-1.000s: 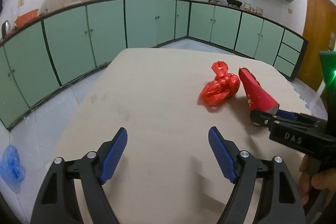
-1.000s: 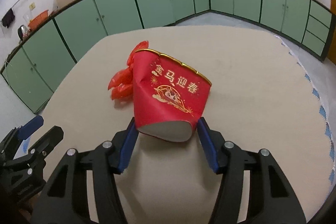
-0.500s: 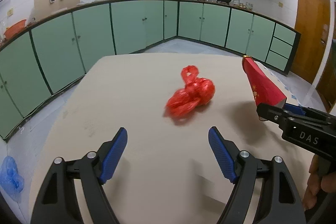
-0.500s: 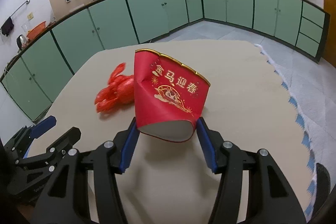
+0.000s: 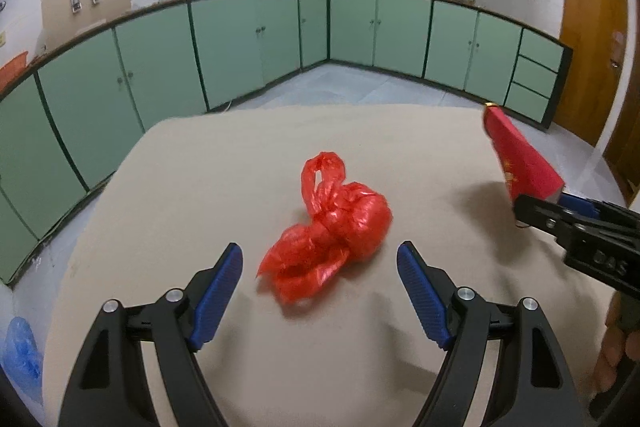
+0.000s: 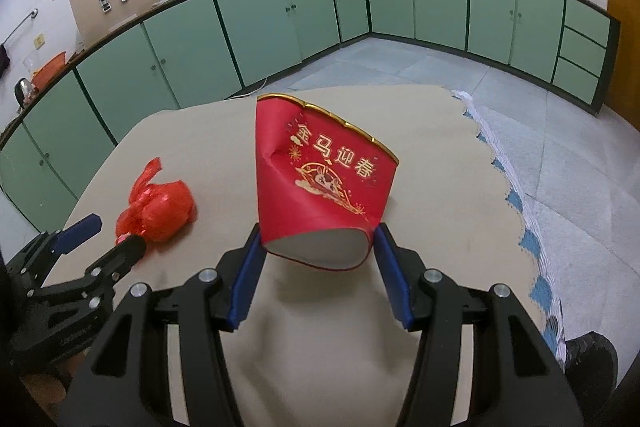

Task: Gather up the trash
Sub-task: 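Lift the red cup with the right tool while the left tool grasps the red plastic bag, then carry the red cup and red bag over the black bin with both tools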

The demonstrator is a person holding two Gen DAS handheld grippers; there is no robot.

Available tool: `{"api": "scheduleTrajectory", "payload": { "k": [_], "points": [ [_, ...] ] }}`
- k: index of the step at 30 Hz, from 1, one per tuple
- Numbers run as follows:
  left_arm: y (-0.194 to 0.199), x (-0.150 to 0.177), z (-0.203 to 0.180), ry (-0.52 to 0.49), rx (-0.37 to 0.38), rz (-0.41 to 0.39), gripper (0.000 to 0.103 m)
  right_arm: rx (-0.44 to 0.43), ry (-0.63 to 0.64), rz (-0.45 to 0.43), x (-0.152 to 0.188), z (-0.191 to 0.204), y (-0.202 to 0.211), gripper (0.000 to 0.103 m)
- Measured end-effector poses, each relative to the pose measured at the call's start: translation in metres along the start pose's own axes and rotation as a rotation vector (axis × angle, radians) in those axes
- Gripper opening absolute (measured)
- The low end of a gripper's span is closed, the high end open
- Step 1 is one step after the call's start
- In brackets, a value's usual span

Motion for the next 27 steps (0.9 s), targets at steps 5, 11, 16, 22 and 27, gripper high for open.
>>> {"api": "scheduleTrajectory", "payload": {
  "k": [5,11,16,22,27],
  "points": [
    [-0.023,0.001,0.001,0.036,0.037,0.079,0.033,-0.007,-0.005,0.010,0.002,-0.005,-0.004,0.053],
    [-0.005,0.006,0.005,0.097,0.069,0.051,0.006,-0.017,-0.004,0.012,0.008,0.001,0.005,0.053],
    [0.033,0.006,-0.006,0.083,0.074,0.005,0.005,-0.026,-0.001,-0.003,0.015,0.006,0.029,0.053],
    [0.080,0.011,-0.022,0.067,0.070,-0.036,0.005,-0.025,-0.012,-0.019,0.024,0.006,0.067,0.053],
    [0.105,0.017,-0.038,0.062,0.074,-0.047,0.005,-0.029,-0.022,-0.046,0.034,0.004,0.110,0.053]
  ]
}}
Point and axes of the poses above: each gripper's, at about its wrist camera, not at the fingertips, and y roughly against the way its jaws point, z to its left, x to its underside, the point moved 9 cm from there along -y, roughly the way its jaws point
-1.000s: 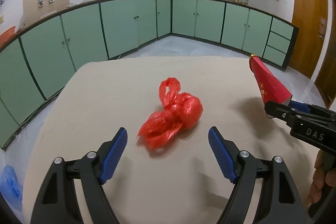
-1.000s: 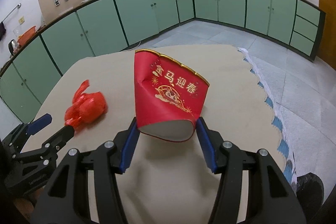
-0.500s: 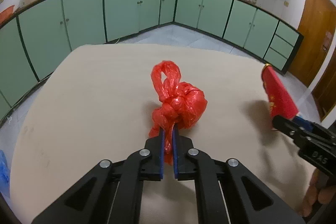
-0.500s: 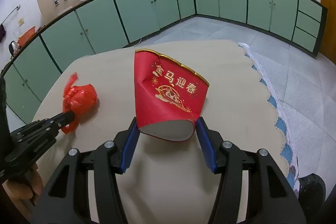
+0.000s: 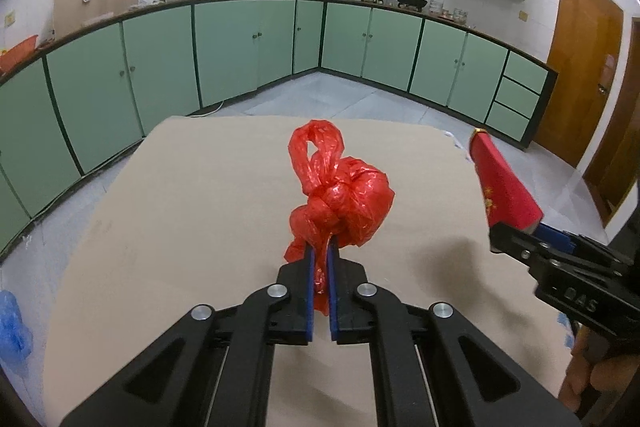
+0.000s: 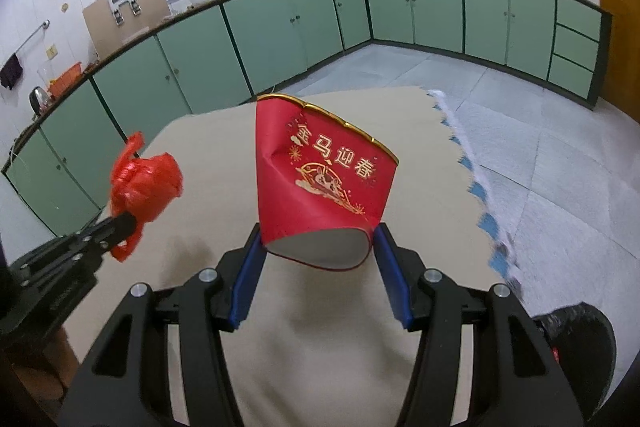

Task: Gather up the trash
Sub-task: 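Carry the red cup and red bag over the black bin with both tools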

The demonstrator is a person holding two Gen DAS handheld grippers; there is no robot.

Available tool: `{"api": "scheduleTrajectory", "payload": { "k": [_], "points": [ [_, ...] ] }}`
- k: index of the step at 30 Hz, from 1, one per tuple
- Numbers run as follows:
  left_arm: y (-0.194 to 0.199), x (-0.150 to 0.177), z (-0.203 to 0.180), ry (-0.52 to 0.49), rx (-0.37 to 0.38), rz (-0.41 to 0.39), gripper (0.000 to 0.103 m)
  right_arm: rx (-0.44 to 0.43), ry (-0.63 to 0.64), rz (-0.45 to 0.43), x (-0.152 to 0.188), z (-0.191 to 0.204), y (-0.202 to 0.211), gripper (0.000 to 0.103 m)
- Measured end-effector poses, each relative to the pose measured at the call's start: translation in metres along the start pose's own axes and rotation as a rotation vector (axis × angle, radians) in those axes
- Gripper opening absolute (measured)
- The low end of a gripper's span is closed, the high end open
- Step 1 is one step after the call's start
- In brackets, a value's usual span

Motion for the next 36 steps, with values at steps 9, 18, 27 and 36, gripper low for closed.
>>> {"api": "scheduleTrajectory", "payload": {
  "k": [9,18,27,36],
  "points": [
    [0.055,0.013,-0.034,-0.019,0.026,-0.030,0.005,0.011,0.000,-0.036,0.027,-0.012,0.076,0.053],
    [0.091,0.034,-0.063,-0.035,0.041,-0.032,0.005,0.042,-0.017,-0.059,0.053,-0.035,0.133,0.053],
    [0.114,0.051,-0.122,-0.108,0.099,-0.037,0.005,0.100,-0.010,-0.071,0.089,-0.071,0.190,0.053],
    [0.107,0.073,-0.217,-0.211,0.235,0.007,0.005,0.253,-0.154,-0.053,0.129,-0.184,0.224,0.053]
  ]
}}
Point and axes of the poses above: each gripper's, at about its wrist camera, not at the fingertips, and y roughly against the way its jaws point, z to its left, x to its underside, the point moved 9 cm from there along -y, roughly the way its jaws point
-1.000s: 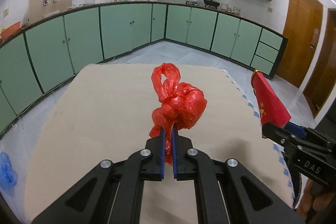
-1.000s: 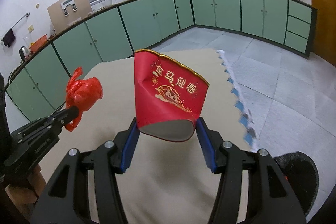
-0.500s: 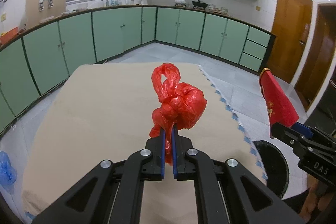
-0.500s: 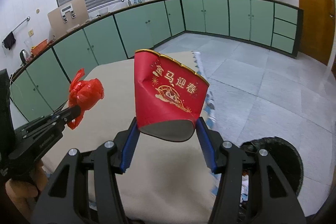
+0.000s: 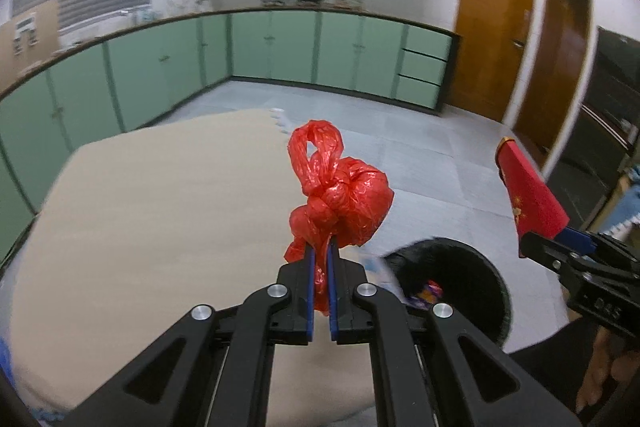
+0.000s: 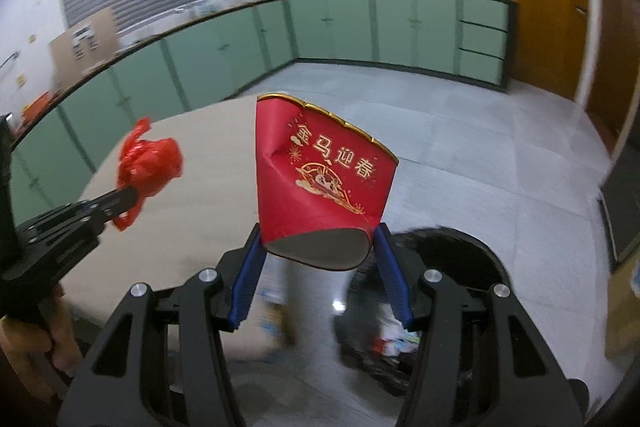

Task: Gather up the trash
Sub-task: 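Carry the red cup and red bag over the black bin with both tools, then open both tools to drop the cup and bag into the bin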

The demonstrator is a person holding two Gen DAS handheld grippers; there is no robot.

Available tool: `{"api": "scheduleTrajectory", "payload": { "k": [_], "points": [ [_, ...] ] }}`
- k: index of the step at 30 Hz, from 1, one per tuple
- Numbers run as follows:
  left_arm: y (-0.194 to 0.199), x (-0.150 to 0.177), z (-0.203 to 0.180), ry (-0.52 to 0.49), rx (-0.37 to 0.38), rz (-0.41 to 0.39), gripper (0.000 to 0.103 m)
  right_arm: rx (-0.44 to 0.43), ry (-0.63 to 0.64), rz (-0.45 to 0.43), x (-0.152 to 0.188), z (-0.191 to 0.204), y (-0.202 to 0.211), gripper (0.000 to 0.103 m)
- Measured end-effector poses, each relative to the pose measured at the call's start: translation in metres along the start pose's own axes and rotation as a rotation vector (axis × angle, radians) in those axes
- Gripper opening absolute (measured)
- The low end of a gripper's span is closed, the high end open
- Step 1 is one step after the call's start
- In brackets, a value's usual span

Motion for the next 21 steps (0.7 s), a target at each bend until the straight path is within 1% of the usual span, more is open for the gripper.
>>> {"api": "scheduleTrajectory", "payload": {
  "k": [3,6,8,9,12,15,16,18,19,20,21],
  "points": [
    [-0.024,0.002,-0.050,-0.055,0.079,0.035,0.005,0.058,-0.052,0.035,0.014,-0.045,-0.011,0.053],
    [-0.048,0.008,-0.091,-0.102,0.139,0.074,0.005,0.087,-0.117,0.088,0.032,-0.084,-0.030,0.053],
    [-0.069,0.015,-0.121,-0.136,0.187,0.115,0.005,0.099,-0.162,0.117,0.042,-0.106,-0.042,0.053],
    [-0.080,0.020,-0.133,-0.155,0.199,0.133,0.005,0.103,-0.186,0.133,0.047,-0.116,-0.050,0.053],
    [-0.109,0.033,-0.162,-0.202,0.218,0.179,0.005,0.115,-0.231,0.162,0.056,-0.139,-0.067,0.053],
    [-0.137,0.044,-0.179,-0.230,0.225,0.226,0.006,0.116,-0.260,0.189,0.063,-0.152,-0.081,0.054],
    [-0.142,0.050,-0.185,-0.240,0.227,0.239,0.008,0.121,-0.271,0.199,0.067,-0.157,-0.087,0.055],
    [-0.164,0.066,-0.197,-0.265,0.226,0.274,0.011,0.129,-0.287,0.208,0.069,-0.165,-0.092,0.056],
    [-0.171,0.072,-0.201,-0.274,0.226,0.286,0.013,0.128,-0.300,0.221,0.073,-0.168,-0.095,0.060],
    [-0.182,0.082,-0.209,-0.290,0.228,0.309,0.020,0.127,-0.308,0.222,0.075,-0.173,-0.096,0.060],
    [-0.191,0.089,-0.212,-0.305,0.223,0.324,0.023,0.127,-0.313,0.223,0.077,-0.174,-0.097,0.060]
  ]
}}
Point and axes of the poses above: each gripper's, at about its wrist camera, not at the fingertips, and y roughly against the way its jaws point, z to its left, x to its underside, the point moved 9 cm from there along -y, roughly the way its jaws point
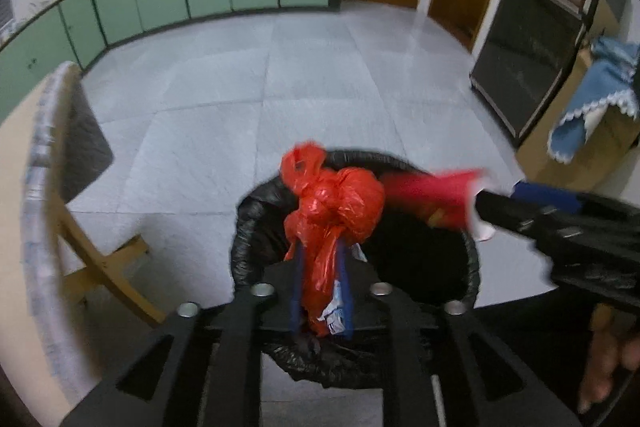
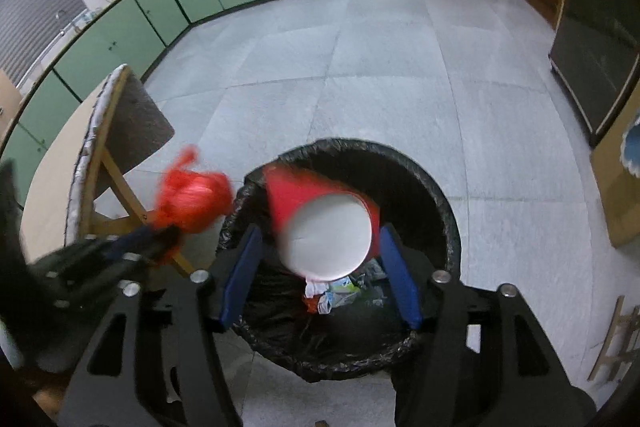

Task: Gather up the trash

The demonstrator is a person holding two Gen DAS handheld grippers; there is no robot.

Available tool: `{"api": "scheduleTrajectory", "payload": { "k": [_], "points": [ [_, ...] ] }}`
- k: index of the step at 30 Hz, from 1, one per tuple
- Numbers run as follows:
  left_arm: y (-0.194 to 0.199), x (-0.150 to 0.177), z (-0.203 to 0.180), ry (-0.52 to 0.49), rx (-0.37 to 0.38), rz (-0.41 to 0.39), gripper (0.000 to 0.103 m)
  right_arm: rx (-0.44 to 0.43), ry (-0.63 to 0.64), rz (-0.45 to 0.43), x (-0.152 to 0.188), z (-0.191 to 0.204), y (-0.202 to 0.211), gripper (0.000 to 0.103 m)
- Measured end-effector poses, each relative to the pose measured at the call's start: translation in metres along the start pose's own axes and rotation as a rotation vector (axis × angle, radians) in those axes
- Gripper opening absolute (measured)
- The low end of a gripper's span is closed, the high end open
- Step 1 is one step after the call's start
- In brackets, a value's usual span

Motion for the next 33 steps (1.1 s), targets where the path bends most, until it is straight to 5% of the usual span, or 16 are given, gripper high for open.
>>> {"api": "scheduleTrajectory", "payload": {
  "k": [9,13,33],
  "points": [
    [-0.014,0.021,0.001,0.014,-0.013,0.027,0.044,-0.008,-0.027,-0.053,-0.003,-0.010,0.009,0.060],
    [0.000,0.013,0.012,0.051,-0.053,-0.027,0.067,0.006,-0.008,-0.070,-0.003,-0.007,0.013,0.060],
    [0.180,0.020,0.057,0.149,-0.203,-0.217,0.072,-0.033,0.094,-0.181,0.013,0.052,0.114,0.068]
  ]
}}
Point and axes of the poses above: each gripper's, at about its wrist camera, not at the fingertips, and y roughly against the way its jaws point, z to its left, x to its underside, the point moved 9 cm from there along -y, roughly the way its jaws point
